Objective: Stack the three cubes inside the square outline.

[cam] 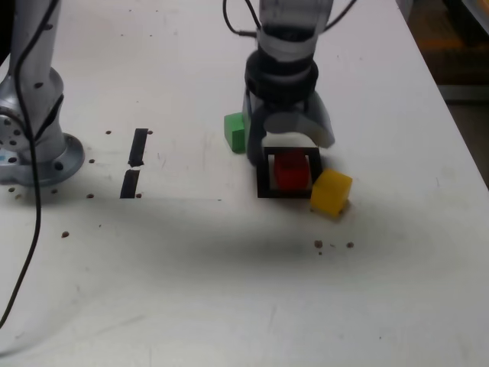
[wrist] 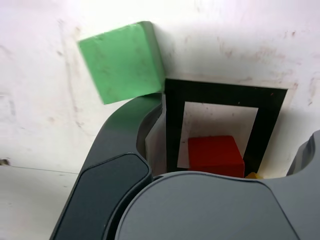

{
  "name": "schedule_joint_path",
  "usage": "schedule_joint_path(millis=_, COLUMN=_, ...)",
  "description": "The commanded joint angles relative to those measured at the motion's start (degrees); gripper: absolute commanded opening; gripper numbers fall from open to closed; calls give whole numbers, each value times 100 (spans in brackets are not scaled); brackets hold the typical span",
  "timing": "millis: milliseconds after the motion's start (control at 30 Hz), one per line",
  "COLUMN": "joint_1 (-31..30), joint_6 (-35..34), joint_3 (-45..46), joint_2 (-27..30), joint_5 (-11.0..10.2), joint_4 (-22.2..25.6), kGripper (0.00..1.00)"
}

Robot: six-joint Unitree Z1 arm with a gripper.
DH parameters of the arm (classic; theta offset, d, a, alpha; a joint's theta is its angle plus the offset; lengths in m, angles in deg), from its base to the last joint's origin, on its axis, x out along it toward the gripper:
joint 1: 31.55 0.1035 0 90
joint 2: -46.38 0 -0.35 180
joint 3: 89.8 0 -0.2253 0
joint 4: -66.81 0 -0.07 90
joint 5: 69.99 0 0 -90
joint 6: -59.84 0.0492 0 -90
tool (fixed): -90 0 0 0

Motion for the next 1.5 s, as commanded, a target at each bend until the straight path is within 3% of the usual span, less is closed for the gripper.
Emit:
schedule_joint_path(millis=0, joint_1=-15, joint_6=-50, joint_3=-66, joint_2=156, joint_5=-95, joint_4=133, kGripper=99)
schedule_joint_path(millis=167, joint_1=-48, joint_6=-197, joint_3=-271, joint_2=488, joint_5=-276, joint_4=598, kGripper=99)
schedule_joint_path(millis=533, joint_1=-508, joint_6=-373, joint_3=-1064, joint_2=659, joint_5=-243, joint_4=1140, kGripper=99)
schedule_joint_path(millis=1067, joint_1=-1290, joint_6=-304, joint_3=-1944, joint_2=-69, joint_5=20, joint_4=1253, kGripper=99)
schedule_joint_path(millis=1467, joint_1=-1404, joint_6=372, joint_3=-1879, joint_2=-358, joint_5=72, joint_4=1289, kGripper=99)
